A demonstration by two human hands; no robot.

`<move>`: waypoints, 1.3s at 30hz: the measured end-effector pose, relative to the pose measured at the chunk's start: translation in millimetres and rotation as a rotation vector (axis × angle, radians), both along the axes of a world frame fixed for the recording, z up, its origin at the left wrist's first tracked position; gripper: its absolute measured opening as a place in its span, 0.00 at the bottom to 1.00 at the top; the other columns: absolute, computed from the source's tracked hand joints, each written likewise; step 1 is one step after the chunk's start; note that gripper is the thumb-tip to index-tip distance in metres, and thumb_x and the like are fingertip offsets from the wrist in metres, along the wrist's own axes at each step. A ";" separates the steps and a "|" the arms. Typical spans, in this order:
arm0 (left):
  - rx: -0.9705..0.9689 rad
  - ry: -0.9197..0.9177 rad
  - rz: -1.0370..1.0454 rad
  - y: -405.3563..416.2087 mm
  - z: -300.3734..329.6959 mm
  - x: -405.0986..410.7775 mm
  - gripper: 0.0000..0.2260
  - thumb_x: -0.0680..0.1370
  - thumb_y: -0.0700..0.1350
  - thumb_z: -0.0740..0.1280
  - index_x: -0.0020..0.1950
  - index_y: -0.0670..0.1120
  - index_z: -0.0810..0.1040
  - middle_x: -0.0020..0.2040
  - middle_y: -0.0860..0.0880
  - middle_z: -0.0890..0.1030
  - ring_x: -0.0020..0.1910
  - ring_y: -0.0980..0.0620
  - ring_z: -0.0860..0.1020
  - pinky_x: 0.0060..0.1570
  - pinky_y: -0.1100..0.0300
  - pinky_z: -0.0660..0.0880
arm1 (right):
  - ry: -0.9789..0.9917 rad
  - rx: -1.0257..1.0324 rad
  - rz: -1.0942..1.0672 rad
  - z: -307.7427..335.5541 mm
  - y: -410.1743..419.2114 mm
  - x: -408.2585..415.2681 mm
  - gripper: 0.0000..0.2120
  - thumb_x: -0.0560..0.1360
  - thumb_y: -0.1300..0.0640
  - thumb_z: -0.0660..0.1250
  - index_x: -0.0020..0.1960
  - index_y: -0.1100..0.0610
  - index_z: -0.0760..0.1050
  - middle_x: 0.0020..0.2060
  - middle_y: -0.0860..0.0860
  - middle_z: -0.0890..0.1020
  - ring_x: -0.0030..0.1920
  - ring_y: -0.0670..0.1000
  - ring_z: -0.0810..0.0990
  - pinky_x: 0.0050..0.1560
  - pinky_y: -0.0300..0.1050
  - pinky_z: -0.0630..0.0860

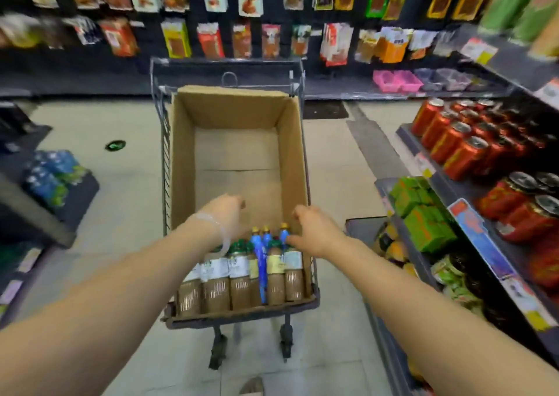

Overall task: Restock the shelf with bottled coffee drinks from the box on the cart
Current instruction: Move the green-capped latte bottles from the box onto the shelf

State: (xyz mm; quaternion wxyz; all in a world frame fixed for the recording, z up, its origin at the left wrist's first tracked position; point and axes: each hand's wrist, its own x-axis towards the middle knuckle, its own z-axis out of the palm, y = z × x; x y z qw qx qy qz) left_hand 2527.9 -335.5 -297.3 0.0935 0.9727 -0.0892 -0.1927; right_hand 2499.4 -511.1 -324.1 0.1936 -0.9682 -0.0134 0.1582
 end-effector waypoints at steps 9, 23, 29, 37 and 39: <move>-0.025 0.282 0.205 74.0 -127.3 30.6 0.24 0.75 0.48 0.66 0.69 0.43 0.66 0.65 0.43 0.73 0.64 0.45 0.73 0.61 0.56 0.71 | 0.434 0.118 -0.084 -134.7 85.9 44.5 0.23 0.73 0.51 0.69 0.59 0.61 0.64 0.57 0.60 0.75 0.62 0.59 0.74 0.51 0.46 0.70; -0.325 0.487 0.643 79.4 -231.7 16.3 0.31 0.65 0.54 0.75 0.62 0.45 0.68 0.56 0.48 0.79 0.56 0.48 0.77 0.57 0.54 0.75 | 0.549 0.312 -0.452 -216.0 122.5 43.9 0.27 0.66 0.52 0.75 0.61 0.56 0.70 0.59 0.53 0.79 0.60 0.53 0.77 0.59 0.46 0.74; -0.476 0.404 0.795 77.0 -236.0 21.0 0.30 0.64 0.47 0.78 0.61 0.44 0.69 0.56 0.47 0.79 0.55 0.46 0.77 0.55 0.56 0.74 | 0.504 0.364 -0.502 -215.1 114.1 44.9 0.27 0.66 0.53 0.75 0.60 0.58 0.69 0.57 0.53 0.79 0.58 0.53 0.78 0.56 0.45 0.74; -0.729 0.150 0.644 40.4 -161.7 51.9 0.25 0.63 0.42 0.79 0.51 0.47 0.68 0.45 0.47 0.79 0.43 0.48 0.78 0.43 0.58 0.72 | 0.230 0.696 -0.592 -143.4 63.5 58.8 0.20 0.65 0.58 0.77 0.52 0.54 0.70 0.47 0.47 0.80 0.46 0.44 0.78 0.47 0.39 0.78; -0.797 0.114 0.558 20.5 -134.1 57.0 0.25 0.64 0.42 0.79 0.52 0.46 0.67 0.42 0.49 0.78 0.40 0.51 0.76 0.41 0.59 0.71 | 0.120 0.689 -0.597 -115.2 40.6 56.6 0.20 0.64 0.56 0.77 0.48 0.51 0.70 0.44 0.46 0.79 0.46 0.45 0.79 0.49 0.44 0.79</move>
